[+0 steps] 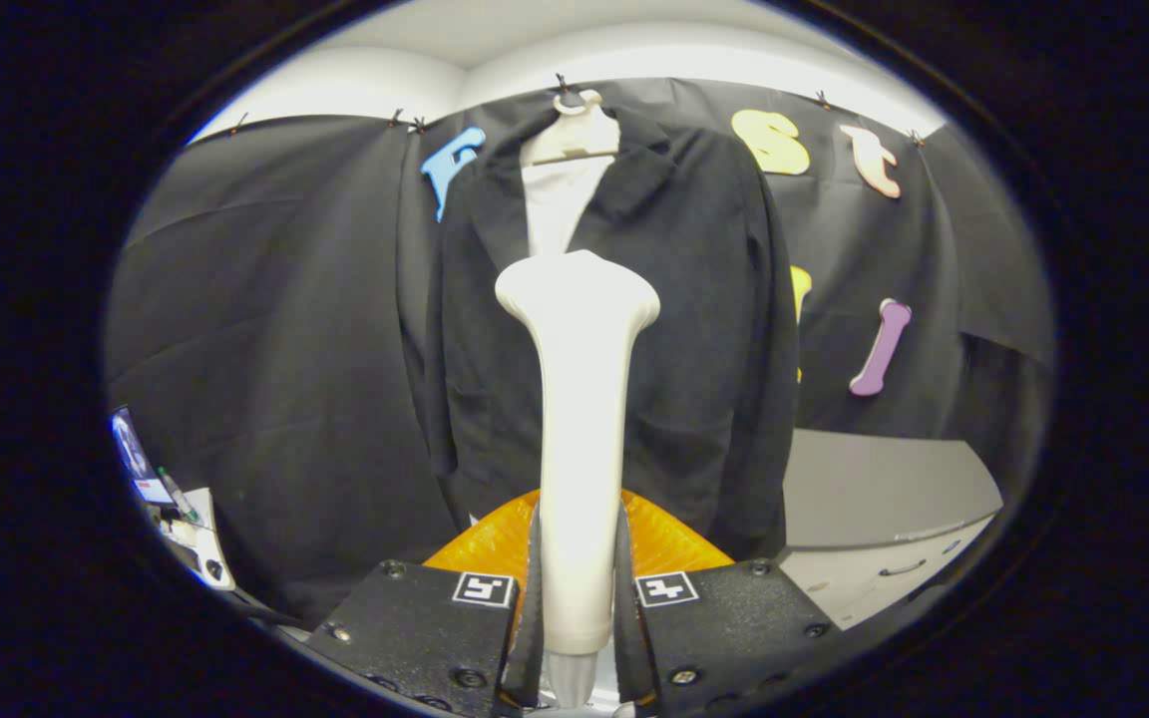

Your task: Iron the clothes twice with a garment steamer, once on the left side and once on the right side.

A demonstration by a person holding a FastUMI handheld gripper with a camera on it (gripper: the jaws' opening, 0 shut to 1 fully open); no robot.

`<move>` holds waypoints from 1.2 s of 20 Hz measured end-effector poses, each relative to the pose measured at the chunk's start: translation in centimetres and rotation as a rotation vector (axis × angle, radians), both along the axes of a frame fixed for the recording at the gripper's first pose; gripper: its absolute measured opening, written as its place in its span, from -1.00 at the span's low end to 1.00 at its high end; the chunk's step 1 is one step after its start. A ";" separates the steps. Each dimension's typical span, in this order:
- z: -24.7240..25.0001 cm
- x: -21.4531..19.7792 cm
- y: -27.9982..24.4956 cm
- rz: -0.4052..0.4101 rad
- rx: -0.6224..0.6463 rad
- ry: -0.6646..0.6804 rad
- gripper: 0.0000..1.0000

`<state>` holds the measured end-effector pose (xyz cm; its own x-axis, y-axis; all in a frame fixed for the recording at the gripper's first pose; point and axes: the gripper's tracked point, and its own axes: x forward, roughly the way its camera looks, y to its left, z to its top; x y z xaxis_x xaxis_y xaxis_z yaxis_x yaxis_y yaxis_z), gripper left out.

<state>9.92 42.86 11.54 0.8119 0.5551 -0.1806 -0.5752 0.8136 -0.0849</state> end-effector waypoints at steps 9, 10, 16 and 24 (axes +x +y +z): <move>11.1 0.0 9.6 0.111 0.087 -0.170 -0.37; 12.2 0.2 10.7 0.118 0.092 -0.188 -0.37; 14.2 1.0 16.0 0.124 0.055 -0.278 -0.37; 11.0 3.7 17.3 0.104 0.005 -0.231 -0.37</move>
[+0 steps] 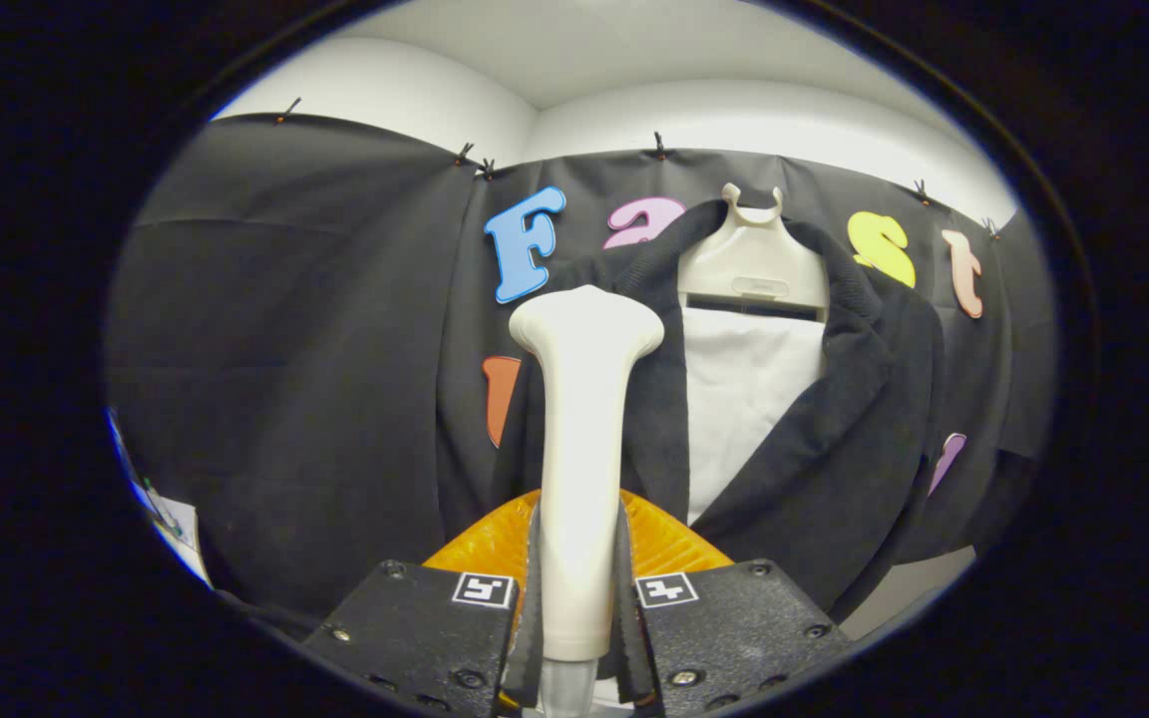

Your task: Iron the clothes twice with a garment steamer, once on the left side and once on the right side.

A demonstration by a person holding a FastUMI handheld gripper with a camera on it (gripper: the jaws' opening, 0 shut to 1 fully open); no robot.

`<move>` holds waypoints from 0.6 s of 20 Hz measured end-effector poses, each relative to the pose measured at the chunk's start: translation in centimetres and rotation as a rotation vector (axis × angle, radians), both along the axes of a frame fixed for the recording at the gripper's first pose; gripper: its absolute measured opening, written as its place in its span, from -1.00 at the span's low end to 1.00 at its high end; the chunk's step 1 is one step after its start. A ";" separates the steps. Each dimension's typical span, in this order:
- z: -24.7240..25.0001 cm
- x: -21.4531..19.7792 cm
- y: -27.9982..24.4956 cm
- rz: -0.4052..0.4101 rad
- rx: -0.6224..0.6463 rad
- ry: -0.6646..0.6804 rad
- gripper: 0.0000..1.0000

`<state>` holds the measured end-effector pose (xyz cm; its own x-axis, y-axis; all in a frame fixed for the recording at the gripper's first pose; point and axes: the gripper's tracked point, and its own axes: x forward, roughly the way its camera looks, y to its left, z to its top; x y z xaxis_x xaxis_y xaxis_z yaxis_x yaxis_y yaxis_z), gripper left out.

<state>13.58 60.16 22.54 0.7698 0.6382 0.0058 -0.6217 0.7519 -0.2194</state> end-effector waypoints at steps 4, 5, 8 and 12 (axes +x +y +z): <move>-1.6 0.7 -0.6 -0.014 -0.020 0.018 -0.37; -2.0 0.8 -0.7 -0.014 -0.024 0.021 -0.37; -3.3 0.8 -1.2 -0.019 -0.041 0.027 -0.37; -5.3 0.6 -1.8 -0.026 -0.064 0.044 -0.37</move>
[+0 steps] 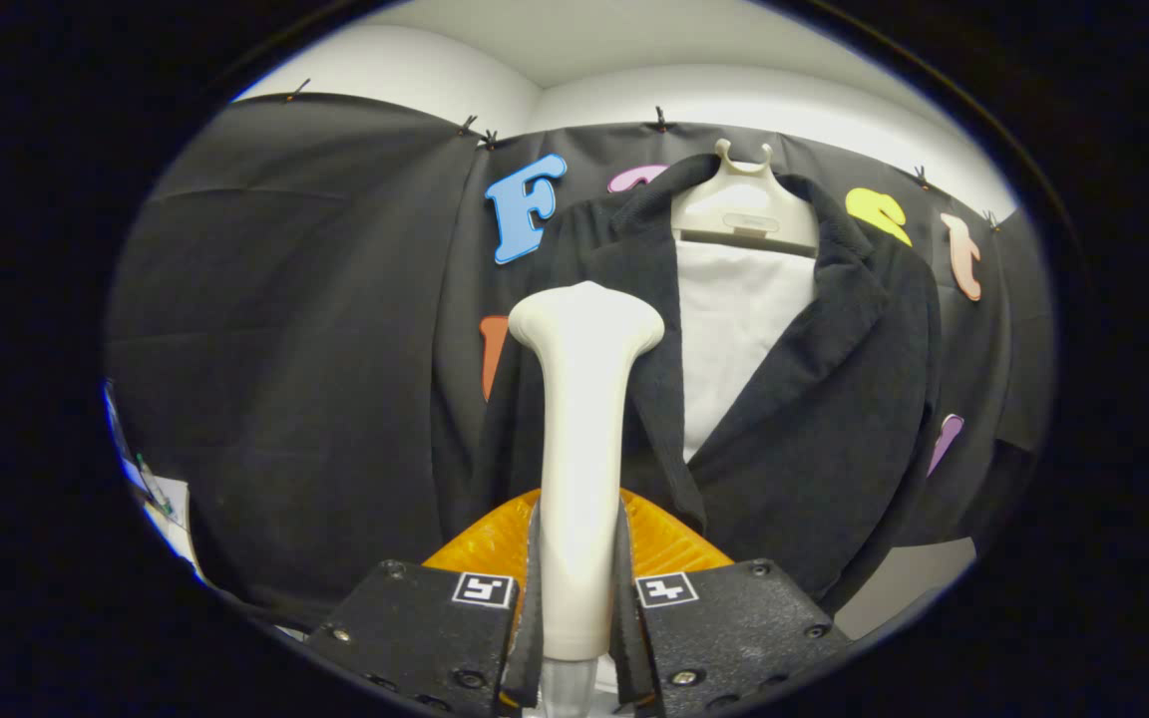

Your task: Iron the clothes twice with a garment steamer, once on the left side and once on the right side.

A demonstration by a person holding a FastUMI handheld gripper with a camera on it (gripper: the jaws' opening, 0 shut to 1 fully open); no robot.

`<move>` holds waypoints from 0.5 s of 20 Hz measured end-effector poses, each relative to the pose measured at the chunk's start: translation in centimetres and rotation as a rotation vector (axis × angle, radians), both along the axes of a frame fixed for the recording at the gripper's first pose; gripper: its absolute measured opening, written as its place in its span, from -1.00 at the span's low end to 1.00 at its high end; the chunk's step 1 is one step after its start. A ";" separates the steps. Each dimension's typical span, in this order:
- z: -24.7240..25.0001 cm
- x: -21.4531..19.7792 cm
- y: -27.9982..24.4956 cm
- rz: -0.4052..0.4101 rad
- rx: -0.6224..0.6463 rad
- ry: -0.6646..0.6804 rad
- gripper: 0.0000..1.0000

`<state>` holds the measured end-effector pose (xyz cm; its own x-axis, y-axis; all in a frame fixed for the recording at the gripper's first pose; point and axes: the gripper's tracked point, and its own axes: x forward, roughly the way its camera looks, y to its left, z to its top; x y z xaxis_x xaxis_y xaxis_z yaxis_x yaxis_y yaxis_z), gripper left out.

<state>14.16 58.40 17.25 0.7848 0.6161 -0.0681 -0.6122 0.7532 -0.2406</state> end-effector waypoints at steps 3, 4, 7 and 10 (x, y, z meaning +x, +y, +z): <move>-1.5 -0.2 -0.3 0.000 -0.021 0.017 -0.37; -2.0 -0.3 -0.5 0.001 -0.029 0.022 -0.37; -3.5 -0.6 -0.8 0.005 -0.051 0.039 -0.37; -5.0 -0.9 -1.4 0.006 -0.068 0.061 -0.37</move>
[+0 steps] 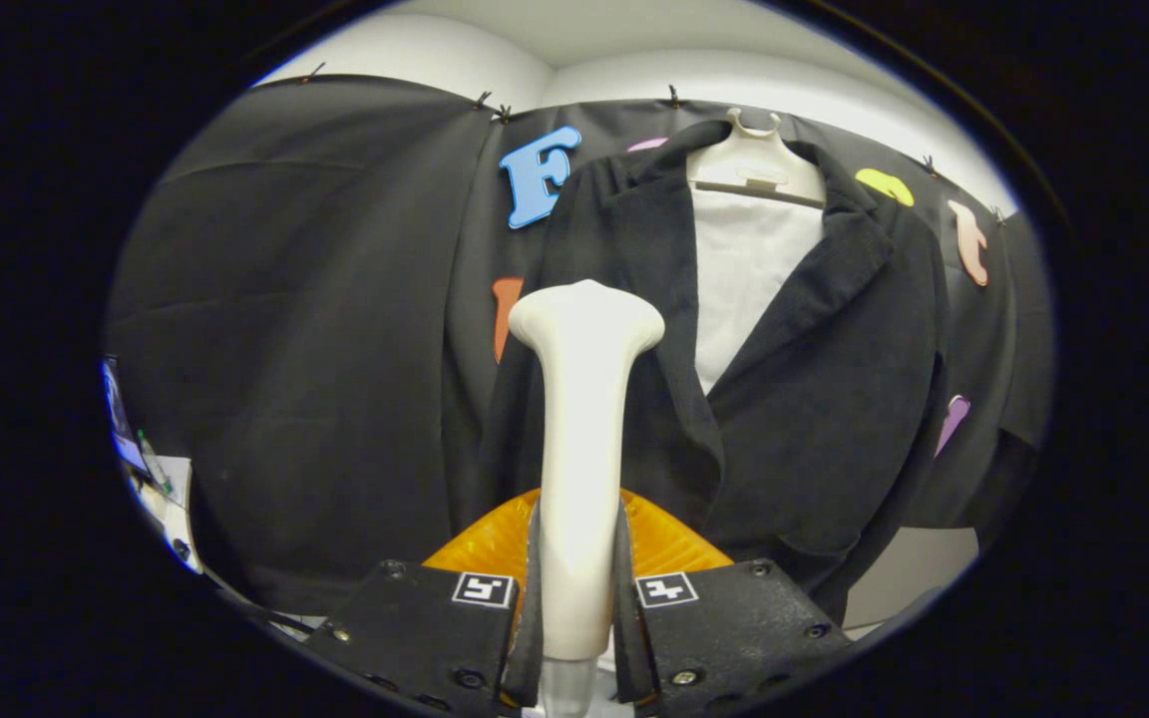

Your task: Iron the clothes twice with a garment steamer, once on the left side and once on the right side.

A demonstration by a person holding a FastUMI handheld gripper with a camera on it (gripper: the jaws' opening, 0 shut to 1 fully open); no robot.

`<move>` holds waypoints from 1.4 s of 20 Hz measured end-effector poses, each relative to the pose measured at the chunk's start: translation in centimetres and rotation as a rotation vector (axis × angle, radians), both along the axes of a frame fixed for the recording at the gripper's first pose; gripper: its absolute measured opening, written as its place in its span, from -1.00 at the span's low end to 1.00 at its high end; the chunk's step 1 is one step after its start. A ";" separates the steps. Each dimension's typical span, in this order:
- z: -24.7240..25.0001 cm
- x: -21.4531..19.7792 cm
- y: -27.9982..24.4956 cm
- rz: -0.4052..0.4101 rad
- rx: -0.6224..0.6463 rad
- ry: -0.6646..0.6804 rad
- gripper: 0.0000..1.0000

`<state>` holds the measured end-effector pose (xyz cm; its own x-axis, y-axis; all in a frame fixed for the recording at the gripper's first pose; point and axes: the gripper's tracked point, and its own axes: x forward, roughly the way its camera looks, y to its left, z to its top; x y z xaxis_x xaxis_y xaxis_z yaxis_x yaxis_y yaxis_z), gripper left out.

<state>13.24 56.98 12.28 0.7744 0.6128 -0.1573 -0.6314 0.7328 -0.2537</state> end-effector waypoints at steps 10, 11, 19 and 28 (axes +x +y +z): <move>-5.1 -0.1 -2.0 -0.007 -0.046 0.098 -0.37; -5.6 0.1 -2.2 -0.008 -0.050 0.111 -0.37; -11.4 -0.4 -3.5 -0.018 -0.107 0.184 -0.37; -15.6 -0.6 -4.2 -0.019 -0.149 0.242 -0.37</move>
